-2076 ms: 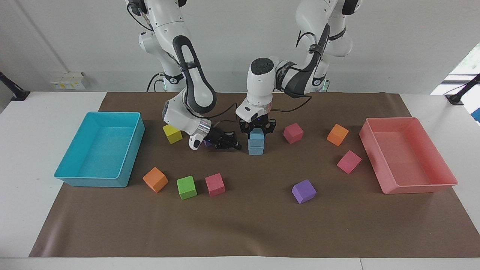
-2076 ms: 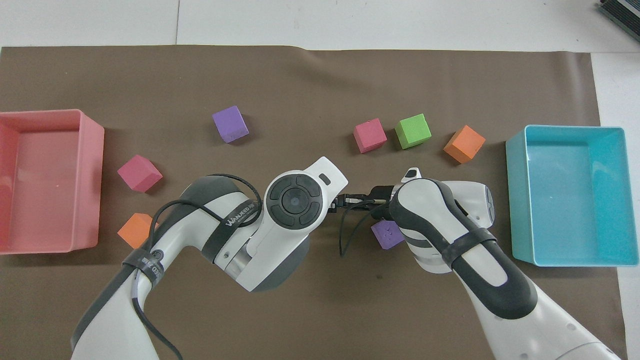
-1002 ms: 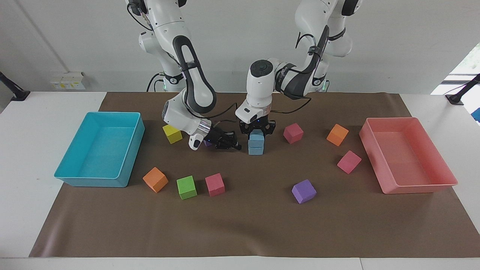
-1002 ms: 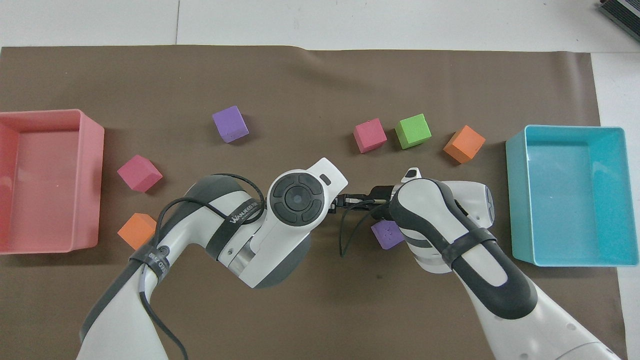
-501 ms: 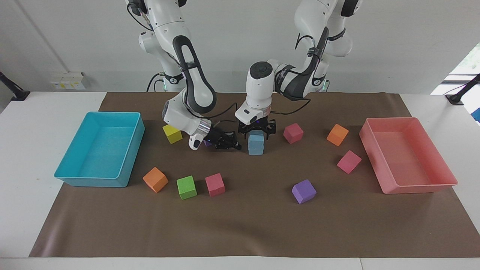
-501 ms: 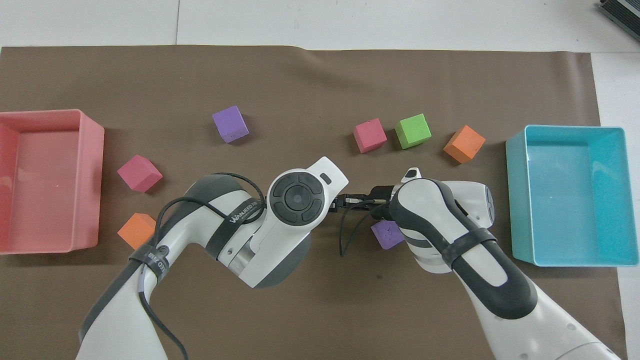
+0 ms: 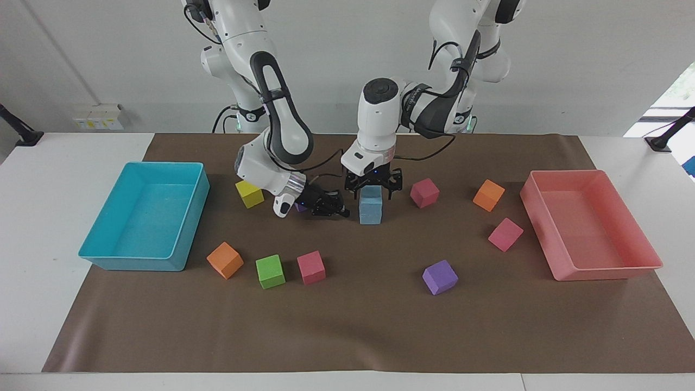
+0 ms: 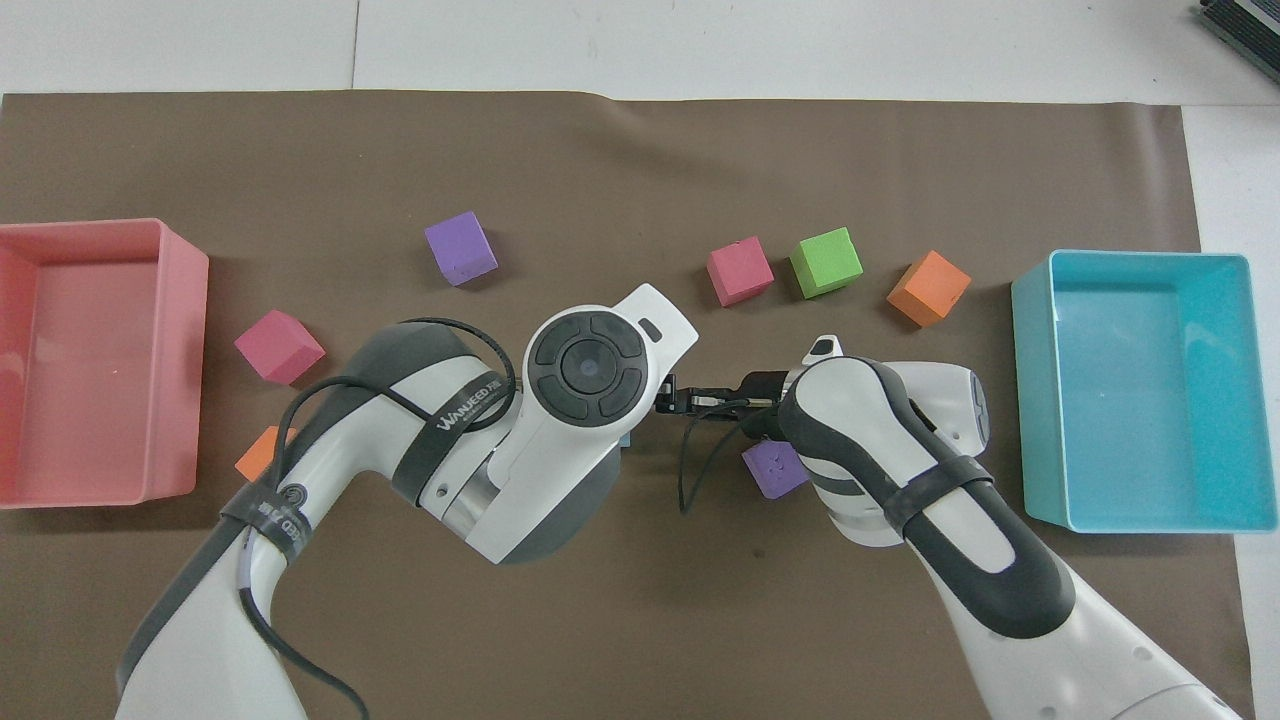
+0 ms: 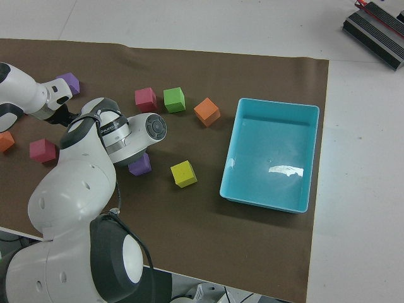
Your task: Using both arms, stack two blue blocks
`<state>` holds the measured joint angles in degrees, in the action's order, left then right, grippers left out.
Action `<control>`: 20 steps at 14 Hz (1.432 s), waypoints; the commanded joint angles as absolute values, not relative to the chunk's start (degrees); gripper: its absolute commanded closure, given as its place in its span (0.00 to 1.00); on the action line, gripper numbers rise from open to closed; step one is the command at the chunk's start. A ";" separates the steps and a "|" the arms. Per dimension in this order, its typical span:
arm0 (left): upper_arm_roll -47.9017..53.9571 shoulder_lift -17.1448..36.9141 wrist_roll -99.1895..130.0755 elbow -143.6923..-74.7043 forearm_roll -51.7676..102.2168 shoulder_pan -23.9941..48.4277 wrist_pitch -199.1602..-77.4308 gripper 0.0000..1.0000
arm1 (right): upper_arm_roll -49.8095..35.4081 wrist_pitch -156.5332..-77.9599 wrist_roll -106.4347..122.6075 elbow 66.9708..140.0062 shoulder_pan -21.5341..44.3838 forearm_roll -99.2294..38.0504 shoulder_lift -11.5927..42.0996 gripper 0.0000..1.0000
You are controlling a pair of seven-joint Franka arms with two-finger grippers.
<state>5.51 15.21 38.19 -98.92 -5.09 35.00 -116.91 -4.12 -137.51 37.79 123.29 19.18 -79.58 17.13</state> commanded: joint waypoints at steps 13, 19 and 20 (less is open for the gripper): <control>3.87 6.33 19.62 -90.09 -5.10 16.54 -94.58 0.02 | -3.87 -137.90 39.99 121.55 16.35 -81.74 15.21 1.00; 3.78 3.69 13.19 -89.91 -3.60 8.88 -91.85 0.01 | -3.69 -137.73 33.25 121.82 11.35 -72.10 9.15 1.00; 3.78 3.69 11.62 -89.91 -3.60 8.09 -91.67 0.01 | -3.78 -137.55 30.18 121.73 10.21 -68.50 8.10 1.00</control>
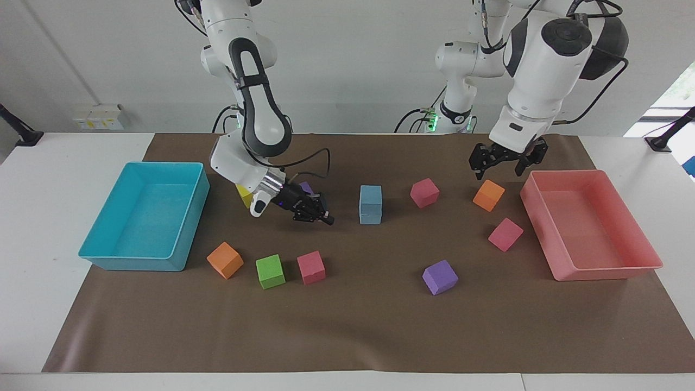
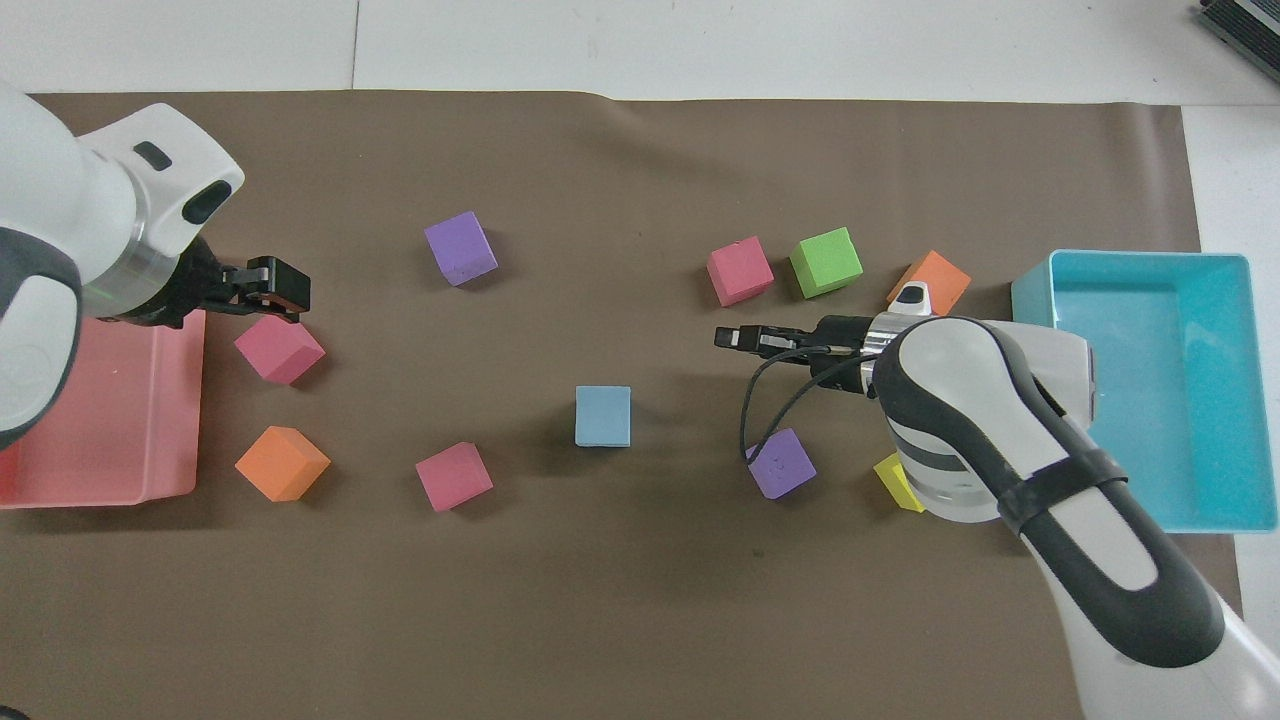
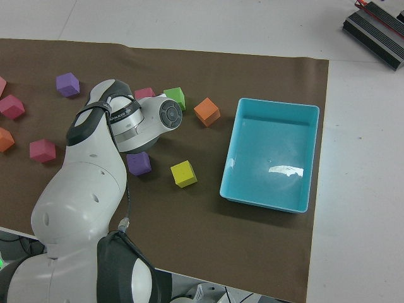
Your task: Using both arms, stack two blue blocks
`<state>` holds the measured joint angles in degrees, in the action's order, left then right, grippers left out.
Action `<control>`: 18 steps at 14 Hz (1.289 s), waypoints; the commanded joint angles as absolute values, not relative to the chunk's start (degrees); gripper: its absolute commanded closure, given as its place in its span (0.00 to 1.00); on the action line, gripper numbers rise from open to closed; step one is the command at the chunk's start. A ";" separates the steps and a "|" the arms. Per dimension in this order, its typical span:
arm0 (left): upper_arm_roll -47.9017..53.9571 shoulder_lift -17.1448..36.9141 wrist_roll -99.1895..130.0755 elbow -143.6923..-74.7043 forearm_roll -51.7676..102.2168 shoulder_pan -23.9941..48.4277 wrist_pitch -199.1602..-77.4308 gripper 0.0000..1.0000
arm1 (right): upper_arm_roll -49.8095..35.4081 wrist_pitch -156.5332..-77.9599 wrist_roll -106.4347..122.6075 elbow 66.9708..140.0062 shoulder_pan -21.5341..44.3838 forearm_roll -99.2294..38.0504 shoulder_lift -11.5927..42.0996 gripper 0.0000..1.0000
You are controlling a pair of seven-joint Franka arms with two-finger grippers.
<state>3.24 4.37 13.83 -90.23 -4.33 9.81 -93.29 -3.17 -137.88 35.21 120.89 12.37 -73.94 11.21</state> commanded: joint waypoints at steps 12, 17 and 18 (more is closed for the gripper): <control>3.95 3.78 8.52 -86.22 -3.34 5.19 -85.87 0.00 | -3.60 -125.81 7.67 117.71 -1.57 -30.10 -0.17 0.63; 4.04 3.43 8.08 -86.22 -1.93 3.87 -85.17 0.00 | -3.78 -112.52 -4.65 105.23 -2.11 -9.27 0.79 0.20; 4.04 3.34 7.91 -86.22 -1.93 3.78 -85.17 0.00 | -3.78 -110.67 -4.75 103.12 -2.37 -7.23 0.97 0.10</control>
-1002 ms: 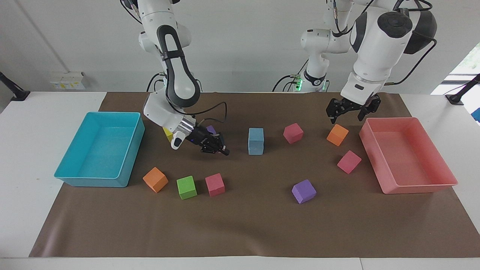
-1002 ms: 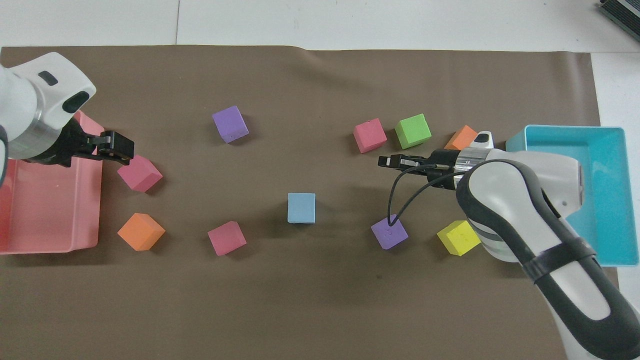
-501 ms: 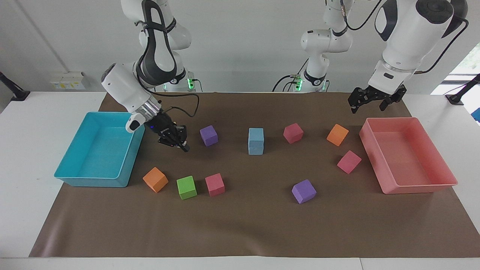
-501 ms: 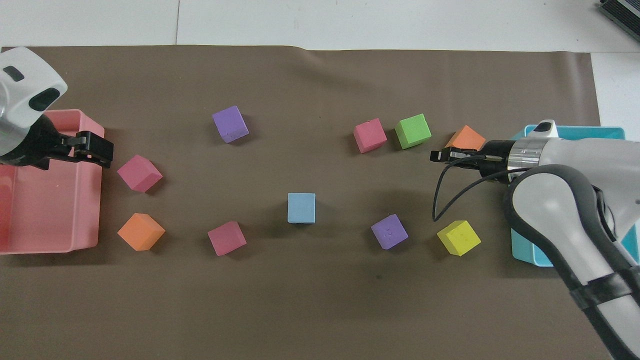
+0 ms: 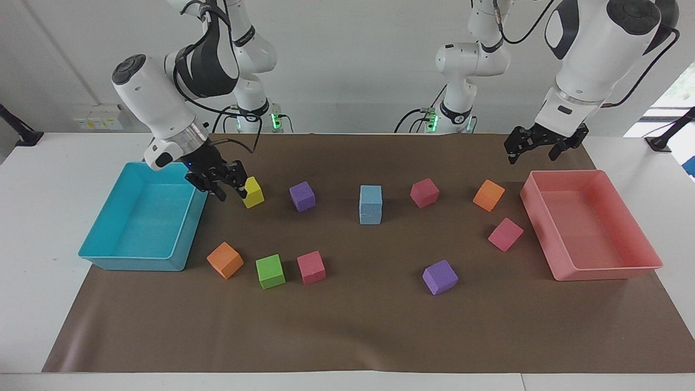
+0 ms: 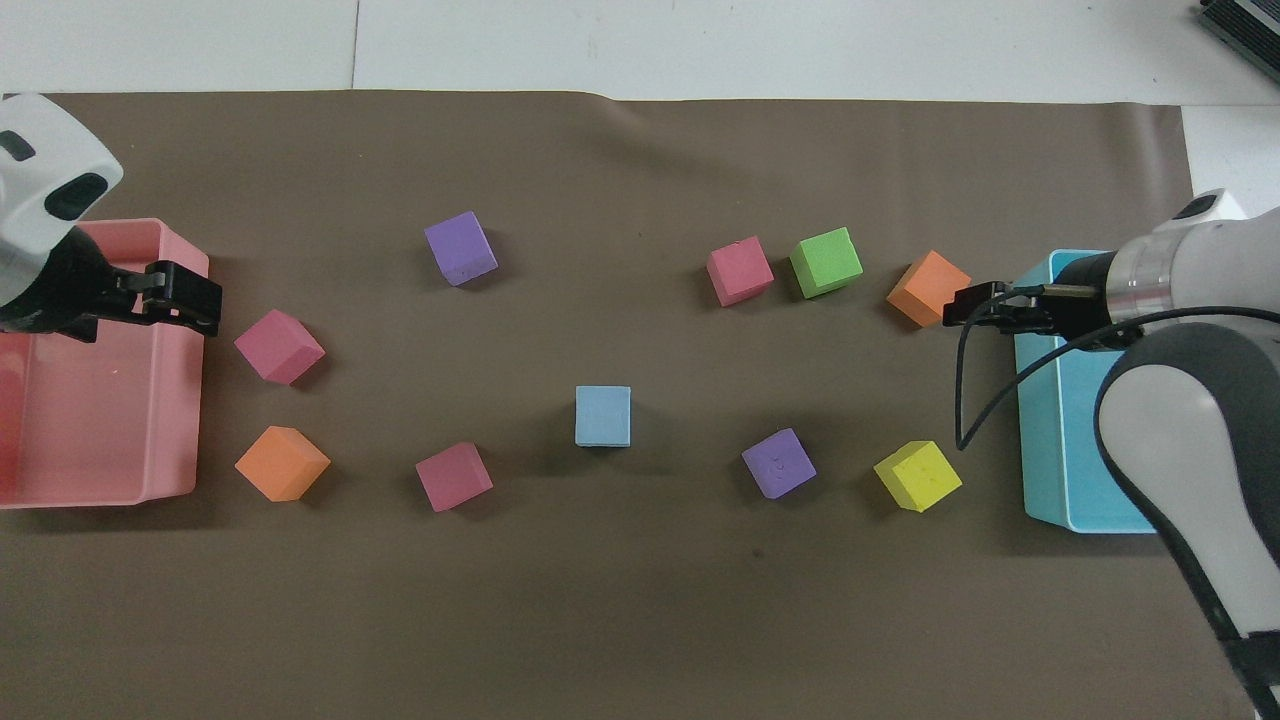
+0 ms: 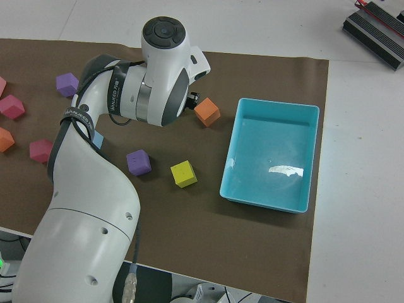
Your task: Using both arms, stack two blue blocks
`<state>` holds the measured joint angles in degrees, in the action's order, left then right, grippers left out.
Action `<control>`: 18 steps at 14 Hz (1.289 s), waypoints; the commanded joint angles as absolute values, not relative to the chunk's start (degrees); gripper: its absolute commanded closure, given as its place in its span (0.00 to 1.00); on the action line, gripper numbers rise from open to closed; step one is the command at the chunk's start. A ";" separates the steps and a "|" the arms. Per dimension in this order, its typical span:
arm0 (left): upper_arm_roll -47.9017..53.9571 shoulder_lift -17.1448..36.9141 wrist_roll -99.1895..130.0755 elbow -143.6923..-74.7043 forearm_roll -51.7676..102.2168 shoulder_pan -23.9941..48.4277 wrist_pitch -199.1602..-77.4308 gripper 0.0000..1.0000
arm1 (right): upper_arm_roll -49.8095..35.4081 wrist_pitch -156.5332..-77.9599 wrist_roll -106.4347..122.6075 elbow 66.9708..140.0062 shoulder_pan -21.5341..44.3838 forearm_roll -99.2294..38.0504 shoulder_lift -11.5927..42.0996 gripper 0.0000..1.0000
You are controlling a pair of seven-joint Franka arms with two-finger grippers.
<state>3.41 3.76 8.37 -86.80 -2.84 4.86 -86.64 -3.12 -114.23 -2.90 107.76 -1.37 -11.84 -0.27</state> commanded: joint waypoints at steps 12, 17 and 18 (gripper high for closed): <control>4.31 3.16 8.61 -86.13 -1.93 3.96 -85.08 0.00 | -2.81 -87.28 -8.43 86.48 -4.66 0.09 2.29 0.00; 4.39 3.34 7.74 -86.13 -2.55 4.13 -85.08 0.00 | -2.99 -87.62 -10.72 93.32 -4.13 -0.44 -2.18 0.00; 4.39 3.34 8.08 -86.13 -2.55 4.13 -85.08 0.00 | -2.99 -88.15 -9.94 94.30 -4.39 -0.53 -2.81 0.00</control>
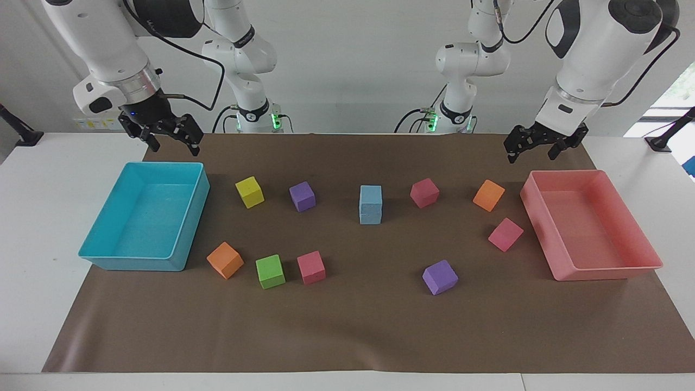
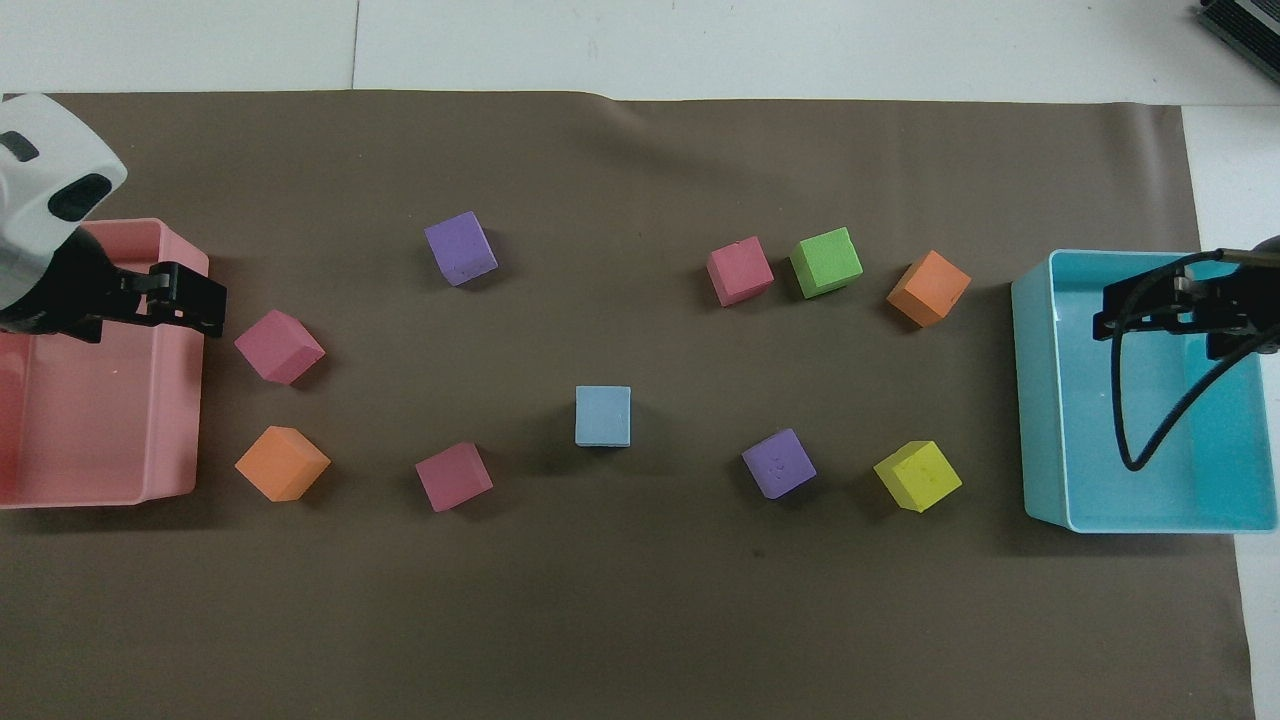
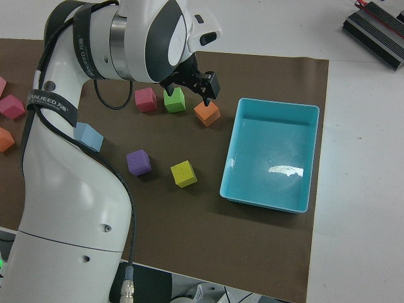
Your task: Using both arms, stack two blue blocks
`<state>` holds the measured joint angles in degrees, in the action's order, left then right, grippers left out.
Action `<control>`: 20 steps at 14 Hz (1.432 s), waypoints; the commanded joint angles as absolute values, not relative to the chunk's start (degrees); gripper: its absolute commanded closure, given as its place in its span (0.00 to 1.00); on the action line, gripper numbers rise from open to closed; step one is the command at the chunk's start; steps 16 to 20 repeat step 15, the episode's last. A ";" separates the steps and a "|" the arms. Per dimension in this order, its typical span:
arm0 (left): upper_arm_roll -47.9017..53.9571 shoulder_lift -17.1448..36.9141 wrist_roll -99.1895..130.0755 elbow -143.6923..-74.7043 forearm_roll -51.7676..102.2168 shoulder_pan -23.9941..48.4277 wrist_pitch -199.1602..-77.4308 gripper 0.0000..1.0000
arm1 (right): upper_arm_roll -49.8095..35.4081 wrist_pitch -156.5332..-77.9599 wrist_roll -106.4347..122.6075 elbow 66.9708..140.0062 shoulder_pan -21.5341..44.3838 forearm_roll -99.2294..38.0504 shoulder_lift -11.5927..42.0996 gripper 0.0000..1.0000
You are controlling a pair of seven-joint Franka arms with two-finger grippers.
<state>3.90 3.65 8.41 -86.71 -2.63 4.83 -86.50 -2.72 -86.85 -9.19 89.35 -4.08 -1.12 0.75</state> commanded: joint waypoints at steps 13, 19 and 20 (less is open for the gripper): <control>3.78 3.25 6.87 -86.04 -2.81 3.08 -84.55 0.00 | -3.52 -93.16 -8.17 96.68 -3.78 -0.18 -3.69 0.00; 3.60 3.25 1.17 -86.04 -2.73 3.08 -84.55 0.00 | -3.52 -93.16 -8.17 96.68 -3.78 -0.18 -3.69 0.00; 3.60 3.25 1.17 -86.04 -2.73 3.08 -84.55 0.00 | -3.52 -93.16 -8.17 96.68 -3.78 -0.18 -3.69 0.00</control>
